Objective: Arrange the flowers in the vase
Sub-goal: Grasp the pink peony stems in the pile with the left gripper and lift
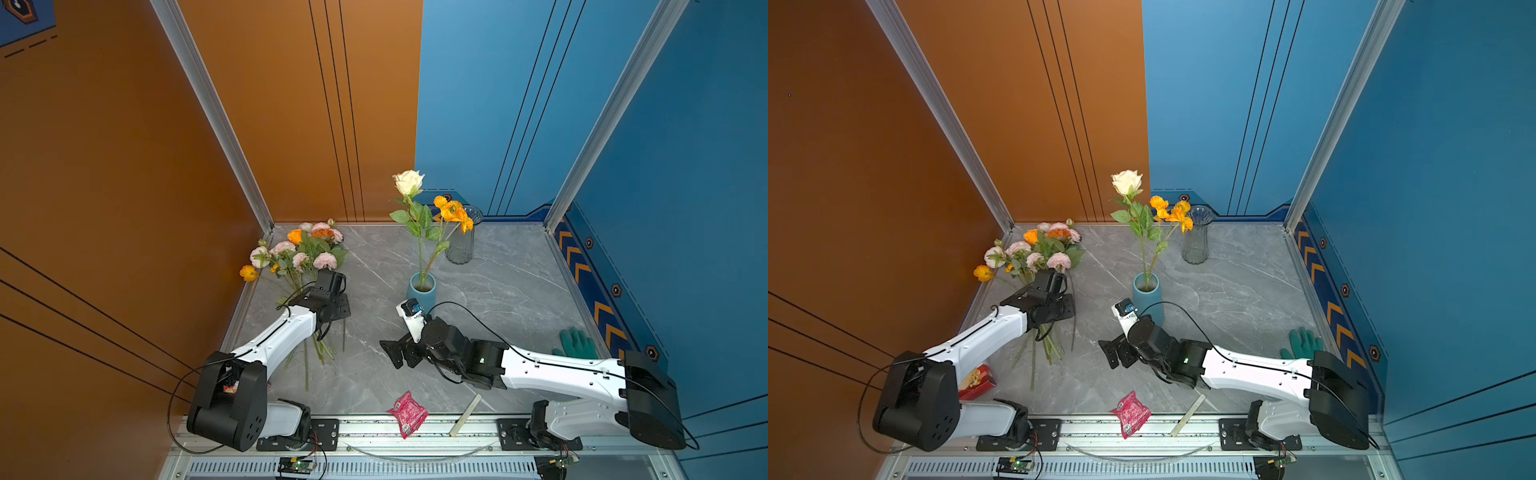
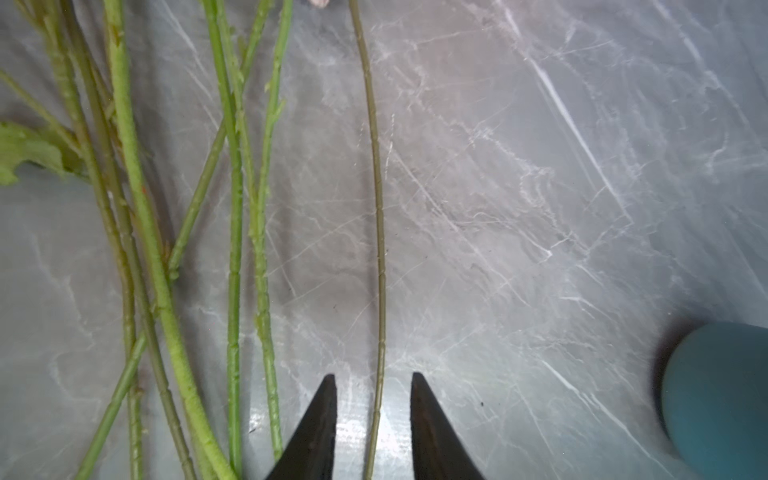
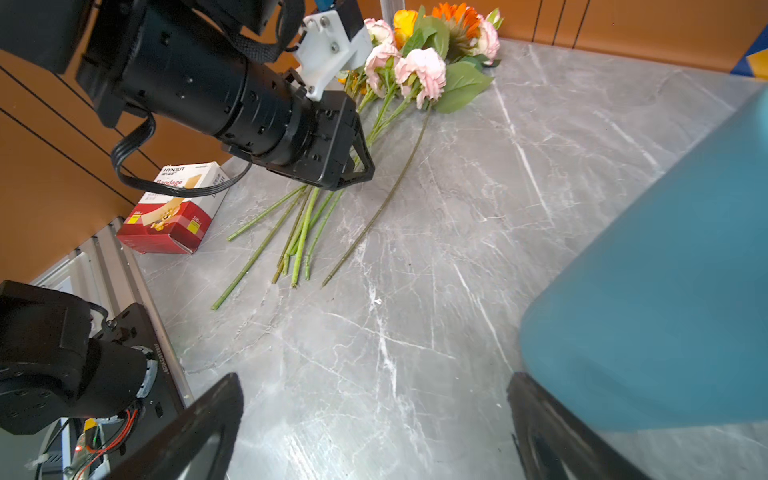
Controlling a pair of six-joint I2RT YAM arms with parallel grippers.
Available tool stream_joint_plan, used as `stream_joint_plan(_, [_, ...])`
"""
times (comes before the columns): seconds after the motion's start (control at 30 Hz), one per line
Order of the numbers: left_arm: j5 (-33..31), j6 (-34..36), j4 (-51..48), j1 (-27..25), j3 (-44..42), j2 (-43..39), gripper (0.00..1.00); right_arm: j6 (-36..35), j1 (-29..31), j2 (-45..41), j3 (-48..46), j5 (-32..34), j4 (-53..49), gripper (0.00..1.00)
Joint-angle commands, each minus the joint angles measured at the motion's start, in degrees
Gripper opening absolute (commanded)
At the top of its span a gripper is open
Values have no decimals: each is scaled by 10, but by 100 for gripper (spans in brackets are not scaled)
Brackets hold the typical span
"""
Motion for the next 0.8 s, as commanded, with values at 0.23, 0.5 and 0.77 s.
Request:
stream_joint_plan(0.23, [-16,-16,-19,43,-23,26,30,36,15,77,47,-29,34,100])
stream_joint_plan(0.5, [-11,-10,-3,66,-31,51,31,39,15,85,53,-43,35,100])
stream_joint_plan(0.77, [12,-16,27,77,-34,90,31,41,14,83,52,-45,30,100])
